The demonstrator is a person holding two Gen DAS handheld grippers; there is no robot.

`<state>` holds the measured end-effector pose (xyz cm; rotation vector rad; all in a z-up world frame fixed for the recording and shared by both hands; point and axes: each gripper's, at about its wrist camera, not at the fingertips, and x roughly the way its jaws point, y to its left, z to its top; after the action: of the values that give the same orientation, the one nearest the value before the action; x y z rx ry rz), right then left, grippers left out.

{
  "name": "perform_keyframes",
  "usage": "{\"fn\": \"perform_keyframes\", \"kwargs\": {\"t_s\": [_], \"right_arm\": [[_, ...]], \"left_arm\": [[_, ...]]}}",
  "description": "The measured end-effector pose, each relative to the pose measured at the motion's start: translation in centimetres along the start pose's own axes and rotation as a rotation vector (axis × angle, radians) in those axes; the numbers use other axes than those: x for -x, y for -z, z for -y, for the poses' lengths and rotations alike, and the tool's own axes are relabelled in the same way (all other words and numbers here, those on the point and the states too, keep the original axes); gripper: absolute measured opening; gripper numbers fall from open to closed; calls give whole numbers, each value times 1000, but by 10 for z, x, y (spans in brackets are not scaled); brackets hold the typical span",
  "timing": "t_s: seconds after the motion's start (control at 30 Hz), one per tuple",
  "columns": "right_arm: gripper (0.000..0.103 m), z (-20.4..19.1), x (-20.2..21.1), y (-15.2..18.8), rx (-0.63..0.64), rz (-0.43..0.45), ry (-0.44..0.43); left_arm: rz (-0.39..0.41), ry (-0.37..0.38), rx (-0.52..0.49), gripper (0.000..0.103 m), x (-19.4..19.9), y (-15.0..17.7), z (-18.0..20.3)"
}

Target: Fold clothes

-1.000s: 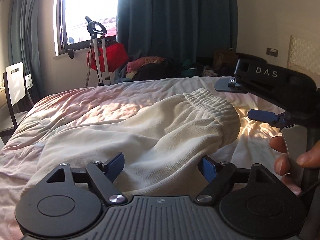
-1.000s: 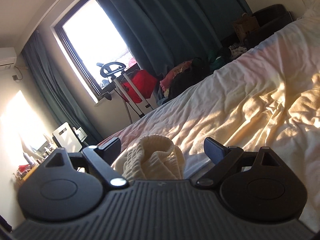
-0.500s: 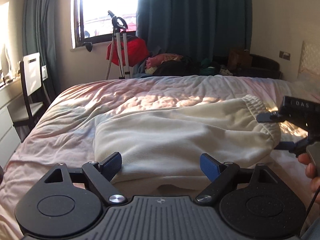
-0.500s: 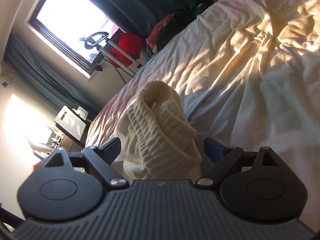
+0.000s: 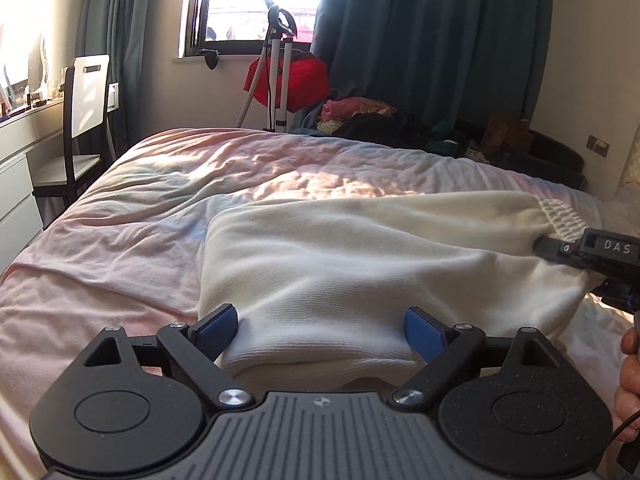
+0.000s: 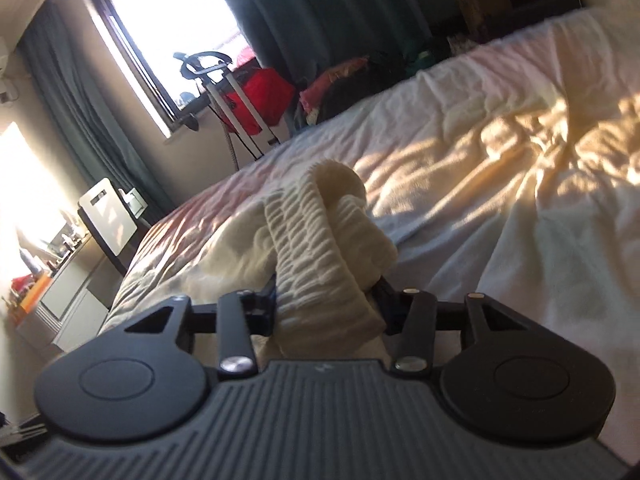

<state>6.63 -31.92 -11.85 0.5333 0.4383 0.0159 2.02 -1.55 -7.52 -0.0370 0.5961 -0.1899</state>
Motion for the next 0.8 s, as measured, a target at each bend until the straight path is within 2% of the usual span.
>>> {"fn": "perform_keyframes", "kwargs": {"t_s": [0.07, 0.1, 0.2, 0.27, 0.33, 0.47, 0.57, 0.67, 0.73, 0.8], "right_arm": [[47, -4, 7, -3, 24, 45, -12], [47, -3, 7, -4, 20, 40, 4], [49, 14, -3, 5, -27, -53, 80], [55, 27, -10, 10, -88, -107, 91], [69, 39, -13, 10, -177, -130, 74], [83, 58, -21, 20, -367, -238, -6], [84, 52, -27, 26, -329, -272, -15], [93, 46, -37, 30, -295, -298, -25], [94, 47, -45, 32, -316, -320, -55], [94, 44, -49, 32, -325, -340, -103]], "left_arm": [[-3, 6, 8, 91, 1, 2, -1], [-8, 8, 10, 91, 2, 3, -2], [-31, 2, 16, 91, 0, 6, -2], [-38, -8, 18, 91, 0, 7, -1], [-38, -16, 22, 91, 1, 8, -1], [-45, -22, 36, 91, 2, 10, -3], [-52, -26, 41, 92, 2, 10, -2], [-57, -27, 45, 92, 1, 10, -3], [-56, -23, 54, 92, 2, 8, -4], [-55, 5, 103, 92, 4, 6, -11]]}}
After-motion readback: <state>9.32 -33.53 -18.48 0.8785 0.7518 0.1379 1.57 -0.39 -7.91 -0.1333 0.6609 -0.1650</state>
